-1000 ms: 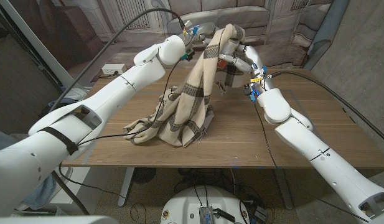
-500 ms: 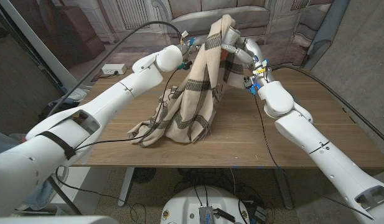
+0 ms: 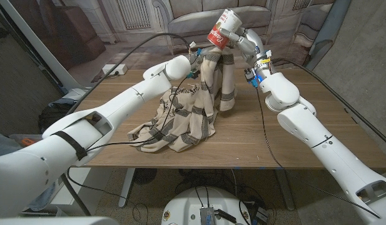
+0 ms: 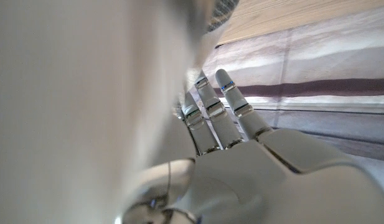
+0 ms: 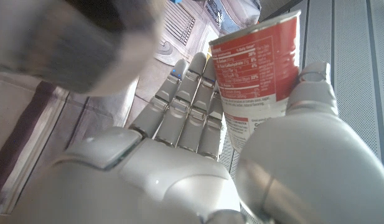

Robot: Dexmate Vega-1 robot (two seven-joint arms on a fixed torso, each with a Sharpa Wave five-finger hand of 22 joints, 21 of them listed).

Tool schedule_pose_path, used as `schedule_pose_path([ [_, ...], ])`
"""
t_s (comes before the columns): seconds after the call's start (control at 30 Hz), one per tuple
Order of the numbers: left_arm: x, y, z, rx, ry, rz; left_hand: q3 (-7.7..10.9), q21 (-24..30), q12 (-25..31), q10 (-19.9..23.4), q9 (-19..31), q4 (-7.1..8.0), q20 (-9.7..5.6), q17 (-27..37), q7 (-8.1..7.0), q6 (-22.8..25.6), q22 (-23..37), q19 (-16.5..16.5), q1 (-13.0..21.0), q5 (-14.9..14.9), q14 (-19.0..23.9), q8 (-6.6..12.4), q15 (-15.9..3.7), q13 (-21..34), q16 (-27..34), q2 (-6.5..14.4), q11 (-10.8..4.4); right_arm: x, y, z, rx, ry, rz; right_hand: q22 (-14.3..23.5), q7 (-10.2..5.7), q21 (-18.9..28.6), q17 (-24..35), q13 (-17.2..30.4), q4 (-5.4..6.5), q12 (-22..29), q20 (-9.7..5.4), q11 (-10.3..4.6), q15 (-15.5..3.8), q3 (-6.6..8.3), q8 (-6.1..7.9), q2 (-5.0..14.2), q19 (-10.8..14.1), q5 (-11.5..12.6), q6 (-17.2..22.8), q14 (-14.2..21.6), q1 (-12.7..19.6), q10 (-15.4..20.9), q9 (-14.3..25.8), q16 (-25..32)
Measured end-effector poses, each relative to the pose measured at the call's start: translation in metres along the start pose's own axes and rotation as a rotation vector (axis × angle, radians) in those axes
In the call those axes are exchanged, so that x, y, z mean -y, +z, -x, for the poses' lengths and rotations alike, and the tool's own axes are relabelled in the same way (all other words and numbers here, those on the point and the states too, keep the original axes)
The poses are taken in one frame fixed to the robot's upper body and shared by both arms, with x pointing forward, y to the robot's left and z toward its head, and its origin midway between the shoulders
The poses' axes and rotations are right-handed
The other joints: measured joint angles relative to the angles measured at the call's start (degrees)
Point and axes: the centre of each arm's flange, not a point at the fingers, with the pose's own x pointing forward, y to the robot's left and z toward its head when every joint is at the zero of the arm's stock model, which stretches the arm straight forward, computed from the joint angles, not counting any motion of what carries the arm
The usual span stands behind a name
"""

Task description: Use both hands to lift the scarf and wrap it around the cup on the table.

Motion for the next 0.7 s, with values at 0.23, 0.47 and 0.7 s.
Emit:
schedule_pose_path([
  [0.23, 0.005, 0.018, 0.011, 0.057, -0.03, -0.061, 0.87, 0.28, 1.58, 1.28, -0.5, -0.24, -0.64, -0.46, 0.1, 0.1, 0.0, 0.65, -0.01, -0.12, 3.1, 0.25, -0.86, 1.19, 1.16, 0.0, 1.07, 0.011, 0.001, -0.001, -0.01, -0.037, 0.033, 0.0, 0.0, 0.0, 0.0, 0.01, 0.0, 0.0, 0.0, 0.0, -0.17, 0.0, 0.16, 0.0, 0.0, 0.0, 0.0, 0.19, 0.0, 0.0, -0.01, -0.04],
  [0.47, 0.009, 0.018, 0.015, 0.049, -0.072, -0.101, 1.28, 0.73, 2.61, 1.79, 0.18, -0.65, -0.85, -0.29, 0.6, -0.01, -0.29, 1.46, -0.07, 0.06, 6.63, 0.86, -2.35, 1.7, 2.24, 0.06, 1.57, 0.026, -0.006, -0.003, -0.029, -0.059, 0.071, -0.01, 0.2, 0.0, 0.0, 0.01, 0.0, 0.0, 0.0, 0.0, -0.12, 0.0, 0.16, -0.01, -0.01, -0.01, 0.2, 0.24, 0.01, 0.0, -0.02, -0.04],
  [0.7, -0.015, 0.045, 0.083, 0.107, -0.06, -0.202, 1.58, 0.73, 2.62, 1.79, 0.94, -0.95, -0.83, 0.24, 0.92, -0.32, -0.29, 1.49, -0.06, 0.05, 8.61, 1.53, -3.46, 1.71, 2.67, 0.08, 1.58, 0.05, -0.025, -0.002, -0.091, -0.147, 0.222, -0.01, 0.2, 0.0, 0.01, -0.18, -0.01, -0.01, 0.0, 0.31, -0.39, 0.01, 0.13, -0.01, -0.01, -0.01, 0.2, 0.81, 0.01, 0.31, -0.02, -0.04],
])
